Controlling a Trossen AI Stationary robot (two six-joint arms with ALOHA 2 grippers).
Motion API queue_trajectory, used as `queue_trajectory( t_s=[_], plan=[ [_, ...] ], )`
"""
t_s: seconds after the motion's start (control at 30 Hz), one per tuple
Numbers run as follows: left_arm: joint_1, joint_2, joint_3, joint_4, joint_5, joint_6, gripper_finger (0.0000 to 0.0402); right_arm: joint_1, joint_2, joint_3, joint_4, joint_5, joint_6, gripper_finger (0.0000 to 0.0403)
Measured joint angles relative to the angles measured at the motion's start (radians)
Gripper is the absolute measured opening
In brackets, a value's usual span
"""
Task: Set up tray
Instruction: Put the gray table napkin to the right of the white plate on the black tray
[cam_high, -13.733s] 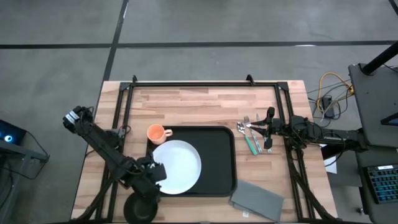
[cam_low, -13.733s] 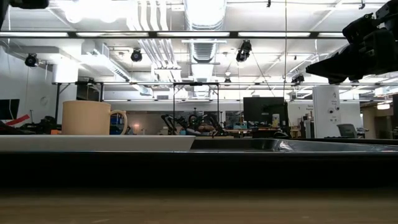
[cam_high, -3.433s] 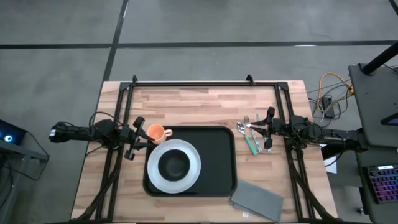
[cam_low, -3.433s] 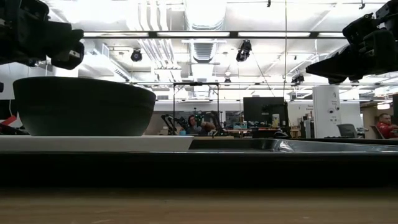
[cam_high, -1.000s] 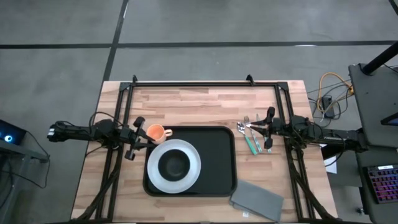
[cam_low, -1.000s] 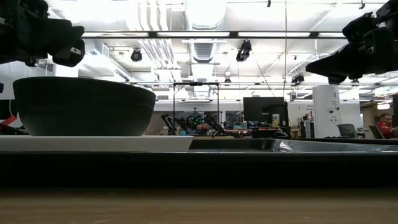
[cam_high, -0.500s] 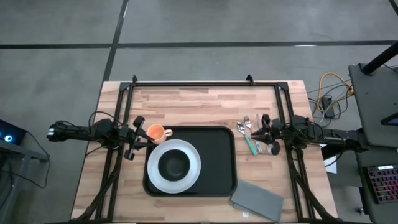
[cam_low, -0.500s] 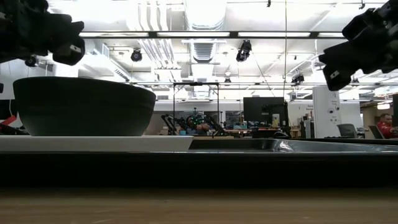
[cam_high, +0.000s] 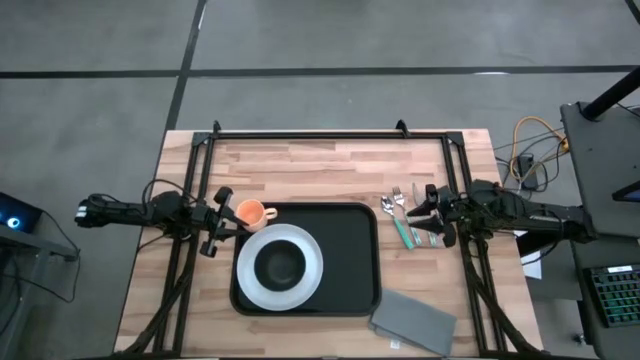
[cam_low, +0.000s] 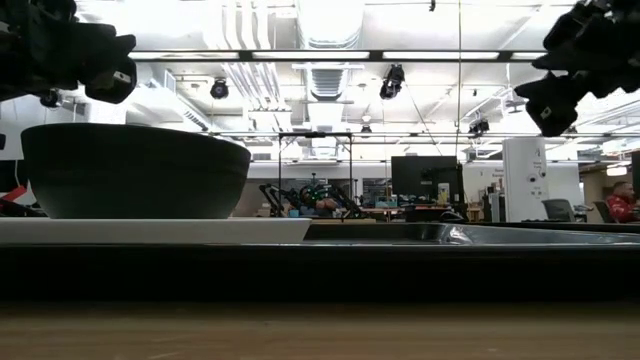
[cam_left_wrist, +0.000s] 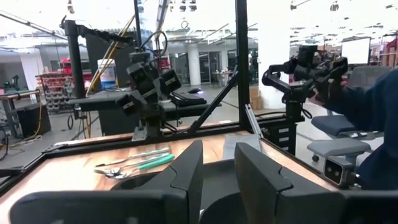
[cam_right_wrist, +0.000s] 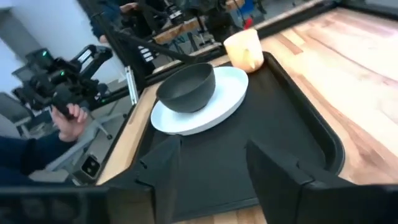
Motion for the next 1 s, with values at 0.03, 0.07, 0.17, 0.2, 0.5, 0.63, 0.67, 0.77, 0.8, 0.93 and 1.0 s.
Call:
queue_trajectory(
  t_s=[0.03,0.07,0.17,0.2,0.5,0.63,0.67,0.77,0.8,0.93,1.0],
  plan=[
    [0.0,0.0,0.0,0.0,0.0,0.0,0.0075,0.0,0.018,0.015,-0.009,0.002,0.02,0.0178],
    [0.0,0.0,0.0,0.0,0.0,0.0,0.0075,0.0,0.039,0.033,-0.026,0.002,0.035,0.0185],
    [0.0,0.0,0.0,0.0,0.0,0.0,0.0075,0.001,0.109,0.083,-0.101,0.001,0.071,0.0202],
    [0.0,0.0,0.0,0.0,0.0,0.0,0.0075,0.003,0.135,0.102,-0.129,0.0,0.084,0.0206],
    [0.0,0.0,-0.001,0.0,0.0,0.0,0.0075,0.04,0.366,0.256,-0.333,-0.087,0.141,0.0215],
    [0.0,0.0,-0.001,0.0,0.0,0.0,0.0075,0.077,0.45,0.266,-0.347,-0.094,0.157,0.0215],
    [0.0,0.0,-0.001,0.0,0.0,0.0,0.0075,0.085,0.466,0.265,-0.348,-0.095,0.158,0.0215],
    [0.0,0.0,-0.001,0.0,0.0,0.0,0.0075,0.115,0.514,0.264,-0.35,-0.095,0.172,0.0215],
    [0.0,0.0,-0.001,0.0,0.0,0.0,0.0075,0.128,0.527,0.264,-0.352,-0.095,0.179,0.0215],
    [0.0,0.0,-0.001,0.0,0.0,0.0,0.0075,0.193,0.563,0.264,-0.347,-0.077,0.214,0.0215],
    [0.0,0.0,-0.001,0.0,0.0,0.0,0.0075,0.235,0.576,0.264,-0.335,-0.047,0.226,0.0215]
  ],
)
